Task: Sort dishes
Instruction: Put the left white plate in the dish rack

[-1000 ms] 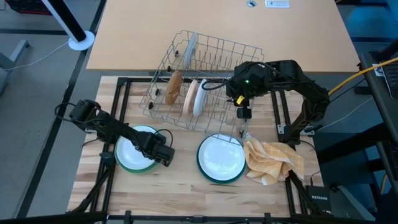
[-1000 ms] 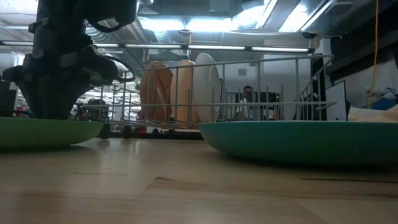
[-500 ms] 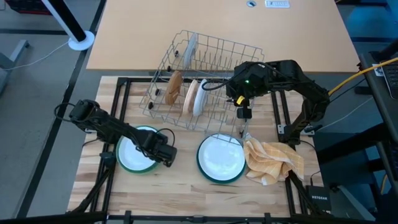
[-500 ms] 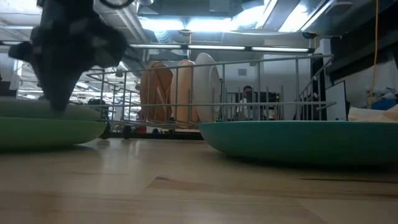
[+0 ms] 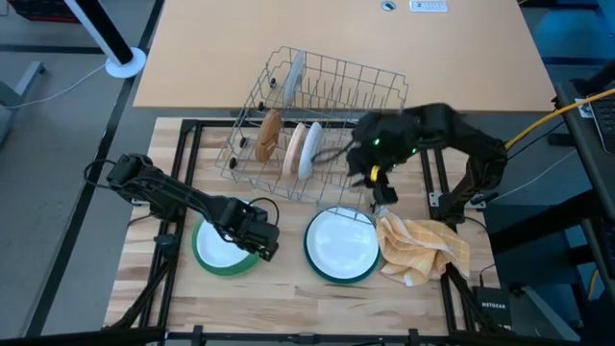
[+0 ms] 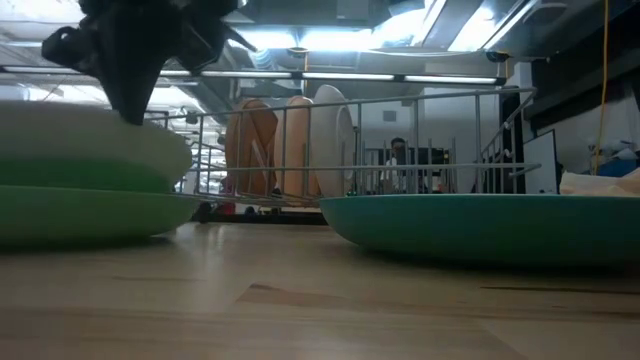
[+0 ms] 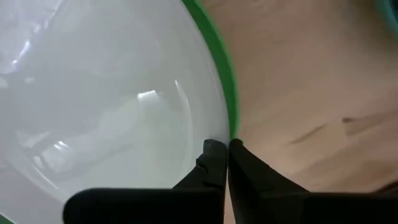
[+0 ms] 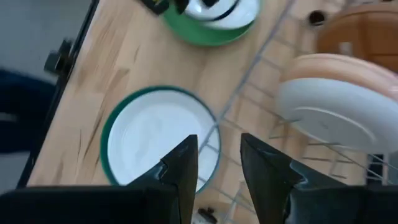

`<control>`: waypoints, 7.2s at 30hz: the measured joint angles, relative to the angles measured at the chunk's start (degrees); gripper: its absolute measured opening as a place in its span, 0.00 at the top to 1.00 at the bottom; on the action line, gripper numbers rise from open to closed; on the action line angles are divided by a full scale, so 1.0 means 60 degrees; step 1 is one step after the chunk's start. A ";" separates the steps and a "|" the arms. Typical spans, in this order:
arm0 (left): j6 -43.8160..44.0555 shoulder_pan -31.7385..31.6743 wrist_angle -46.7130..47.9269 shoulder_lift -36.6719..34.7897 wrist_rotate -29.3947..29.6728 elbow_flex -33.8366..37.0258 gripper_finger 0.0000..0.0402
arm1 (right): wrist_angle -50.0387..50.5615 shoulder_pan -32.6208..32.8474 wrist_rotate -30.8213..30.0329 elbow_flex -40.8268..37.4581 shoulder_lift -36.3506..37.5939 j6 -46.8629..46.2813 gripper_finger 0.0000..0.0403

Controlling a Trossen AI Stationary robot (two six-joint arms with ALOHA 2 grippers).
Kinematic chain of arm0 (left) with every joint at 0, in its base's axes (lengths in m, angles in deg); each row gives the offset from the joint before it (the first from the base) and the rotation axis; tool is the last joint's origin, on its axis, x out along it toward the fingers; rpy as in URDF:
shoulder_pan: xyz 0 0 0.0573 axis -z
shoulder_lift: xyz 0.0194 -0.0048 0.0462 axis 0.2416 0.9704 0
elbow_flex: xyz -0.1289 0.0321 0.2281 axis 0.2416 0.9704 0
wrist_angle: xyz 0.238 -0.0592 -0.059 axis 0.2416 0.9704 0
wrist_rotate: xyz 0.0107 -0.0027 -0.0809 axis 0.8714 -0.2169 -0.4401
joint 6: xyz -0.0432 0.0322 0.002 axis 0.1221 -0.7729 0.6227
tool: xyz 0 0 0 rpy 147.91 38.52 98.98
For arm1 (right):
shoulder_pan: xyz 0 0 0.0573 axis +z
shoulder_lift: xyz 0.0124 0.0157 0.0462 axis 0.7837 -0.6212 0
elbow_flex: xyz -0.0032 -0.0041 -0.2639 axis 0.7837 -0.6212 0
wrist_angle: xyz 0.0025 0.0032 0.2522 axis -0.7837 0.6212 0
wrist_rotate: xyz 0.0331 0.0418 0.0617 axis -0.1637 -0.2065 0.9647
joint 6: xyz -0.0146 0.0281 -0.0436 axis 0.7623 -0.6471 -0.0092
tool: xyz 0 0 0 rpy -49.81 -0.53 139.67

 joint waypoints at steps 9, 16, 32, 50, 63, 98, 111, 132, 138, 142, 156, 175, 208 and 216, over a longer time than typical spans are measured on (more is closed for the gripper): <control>-0.0237 0.0220 0.0010 0.0000 -0.0577 -0.0195 1.00 | -0.1981 0.1575 -0.0057 -0.2569 -0.0007 0.0335 0.69; -0.0594 0.0475 0.0003 0.0000 -0.1183 -0.0195 1.00 | -0.5167 0.2538 -0.0337 -0.4489 -0.0007 0.0340 0.69; -0.0930 0.1024 0.0503 -0.0011 -0.1221 -0.0195 1.00 | -1.4821 0.3497 -0.3192 -0.9903 -0.0073 -0.0937 0.69; -0.0809 0.1120 0.0402 -0.0011 -0.1239 -0.0195 1.00 | -2.0636 0.3071 -0.3883 -1.0821 -0.3362 0.1281 0.69; -0.0672 0.1120 0.0006 -0.0018 -0.1257 -0.0199 1.00 | -2.1898 0.3071 -0.3834 -0.9309 -0.5150 0.3434 0.69; -0.4812 0.3958 0.1419 0.0961 0.0086 -0.0134 0.61 | -1.9425 0.3096 -0.3659 -0.8552 -0.5541 0.3321 0.69; -0.5454 0.4203 0.1436 0.2418 0.0280 -0.0127 0.64 | -1.9449 0.3096 -0.3677 -0.8548 -0.5541 0.3319 0.69; -0.3313 0.4231 0.2072 0.2342 -0.1729 -0.0165 0.64 | -1.9422 0.3096 -0.3838 -0.8544 -0.5541 0.3318 0.69; -0.1565 0.4359 0.2519 0.2299 -0.3096 -0.0170 0.64 | -1.9422 0.3096 -0.3852 -0.8544 -0.5541 0.3318 0.69; -0.0771 0.4363 0.2416 0.1914 -0.2462 -0.0455 0.64 | -1.9422 0.3096 -0.3856 -0.8544 -0.5537 0.3319 0.69; -0.1273 0.4371 0.2252 0.1151 0.1002 -0.0687 0.64 | -1.9436 0.3096 -0.3922 -0.8544 -0.5537 0.3321 0.69; -0.1946 0.5121 0.0660 0.1169 0.0499 0.0355 0.64 | -1.9429 0.3096 -0.3929 -0.8548 -0.5533 0.3321 0.69; -0.2685 0.4778 0.0682 0.1169 0.0615 0.0611 0.64 | -1.9426 0.3096 -0.3925 -0.8548 -0.5532 0.3321 0.69; -0.2645 0.4518 0.0612 0.1173 0.0619 0.1222 0.64 | -1.9425 0.3096 -0.3925 -0.8552 -0.5530 0.3321 0.69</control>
